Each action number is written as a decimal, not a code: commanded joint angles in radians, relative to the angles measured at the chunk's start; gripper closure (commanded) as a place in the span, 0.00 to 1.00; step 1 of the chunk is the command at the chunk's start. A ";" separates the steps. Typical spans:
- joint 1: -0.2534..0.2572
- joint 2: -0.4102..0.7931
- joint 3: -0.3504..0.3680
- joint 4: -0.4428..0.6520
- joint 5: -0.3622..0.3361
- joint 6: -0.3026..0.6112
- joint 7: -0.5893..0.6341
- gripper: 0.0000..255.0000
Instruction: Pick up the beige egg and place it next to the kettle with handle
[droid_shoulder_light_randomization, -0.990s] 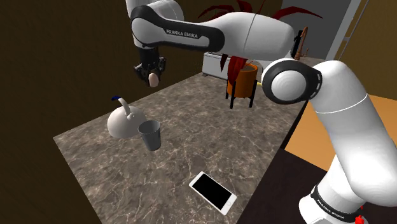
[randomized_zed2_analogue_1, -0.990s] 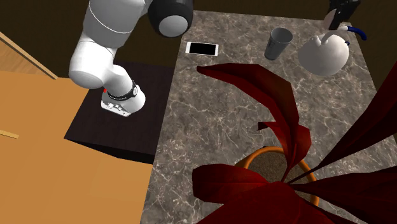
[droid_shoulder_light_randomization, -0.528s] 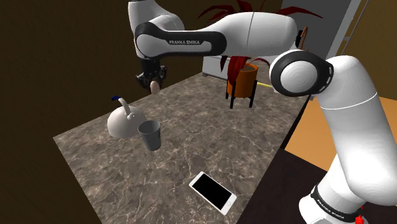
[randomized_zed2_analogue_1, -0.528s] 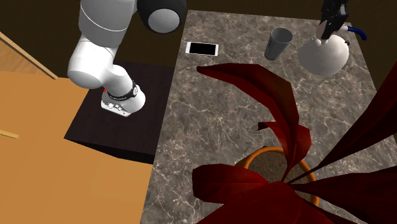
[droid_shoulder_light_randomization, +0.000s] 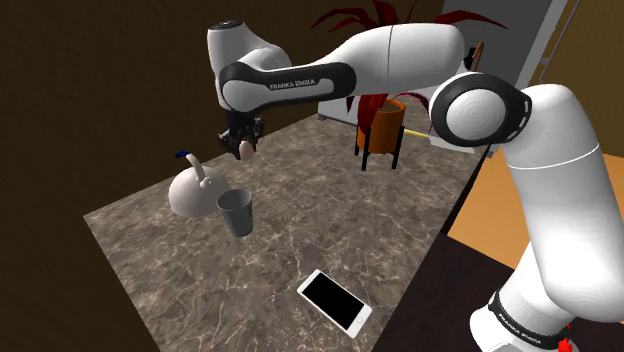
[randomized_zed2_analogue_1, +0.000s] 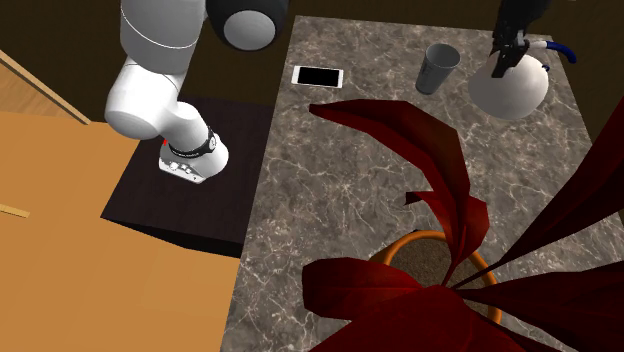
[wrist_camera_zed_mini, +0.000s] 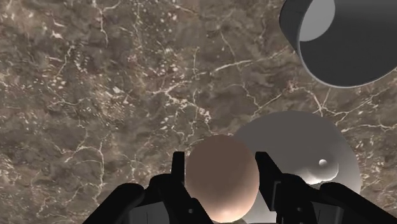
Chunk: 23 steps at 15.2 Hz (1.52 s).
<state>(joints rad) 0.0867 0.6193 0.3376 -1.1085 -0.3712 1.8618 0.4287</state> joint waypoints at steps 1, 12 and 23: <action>-0.003 -0.001 -0.001 -0.029 -0.002 0.027 0.007 1.00; -0.018 0.007 -0.008 -0.162 -0.018 0.164 0.041 1.00; -0.021 0.046 -0.022 -0.247 -0.044 0.283 0.074 1.00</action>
<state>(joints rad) 0.0641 0.6606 0.3168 -1.3495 -0.4116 2.1340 0.4979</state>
